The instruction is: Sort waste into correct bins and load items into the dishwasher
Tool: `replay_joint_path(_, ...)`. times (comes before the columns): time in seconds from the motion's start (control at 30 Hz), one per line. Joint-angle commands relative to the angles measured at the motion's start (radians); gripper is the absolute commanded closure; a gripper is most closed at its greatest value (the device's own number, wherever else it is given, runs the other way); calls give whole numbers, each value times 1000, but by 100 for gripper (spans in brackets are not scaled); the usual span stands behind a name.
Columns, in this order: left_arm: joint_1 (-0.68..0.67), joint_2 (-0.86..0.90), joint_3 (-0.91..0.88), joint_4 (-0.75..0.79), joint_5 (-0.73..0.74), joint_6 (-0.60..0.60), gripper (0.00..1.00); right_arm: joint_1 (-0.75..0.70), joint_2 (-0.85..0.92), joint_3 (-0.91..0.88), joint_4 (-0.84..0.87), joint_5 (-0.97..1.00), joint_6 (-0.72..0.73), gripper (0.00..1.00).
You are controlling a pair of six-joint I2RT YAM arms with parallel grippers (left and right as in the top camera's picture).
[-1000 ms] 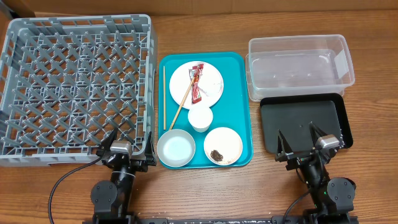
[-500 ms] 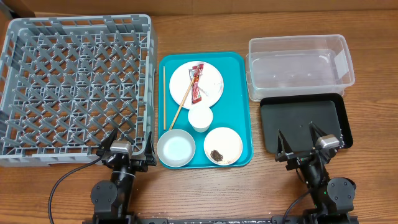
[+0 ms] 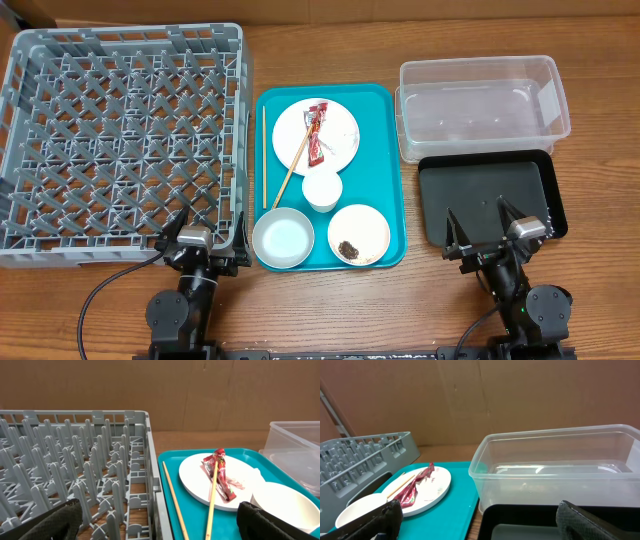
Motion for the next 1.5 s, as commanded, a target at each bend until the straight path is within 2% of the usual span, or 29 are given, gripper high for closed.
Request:
replay_joint_path(0.0, -6, -8, -4, -1, 8, 19, 0, -5, -12, -11, 9, 9, -2, 0)
replay_joint_path(0.33, -6, -8, -4, -1, 8, 19, 0, -5, -12, 6, 15, -153, -1, 0)
replay_joint_path(0.5, -6, -8, -4, -1, 8, 19, 0, -5, 15, 119, -40, -214, -1, 0)
replay_joint_path(0.63, -6, -8, -4, -1, 8, 19, 0, -5, 103, 256, -105, -228, -2, 0)
replay_joint_path(0.9, -6, -8, -4, -1, 8, 19, 0, -4, 454, 628, -307, -292, -1, 0)
replay_joint_path(1.13, -6, -8, -4, -1, 8, 19, 0, 5, 871, 999, -494, -371, -1, 0)
replay_joint_path(1.33, -6, -8, -4, -1, 8, 19, 0, 99, 1276, 1320, -713, -346, -2, 0)
replay_joint_path(1.37, -6, -8, -4, -1, 8, 19, 0, 152, 1408, 1410, -763, -315, -1, 0)
replay_joint_path(1.4, -6, -8, -4, -1, 8, 19, 0, 166, 1442, 1433, -771, -313, -1, 0)
replay_joint_path(1.43, -6, -8, -4, -1, 8, 19, 0, 216, 1557, 1484, -748, -323, -1, 0)
replay_joint_path(1.47, -6, -8, -4, -1, 8, 19, 0, 240, 1612, 1487, -679, -336, -1, 0)
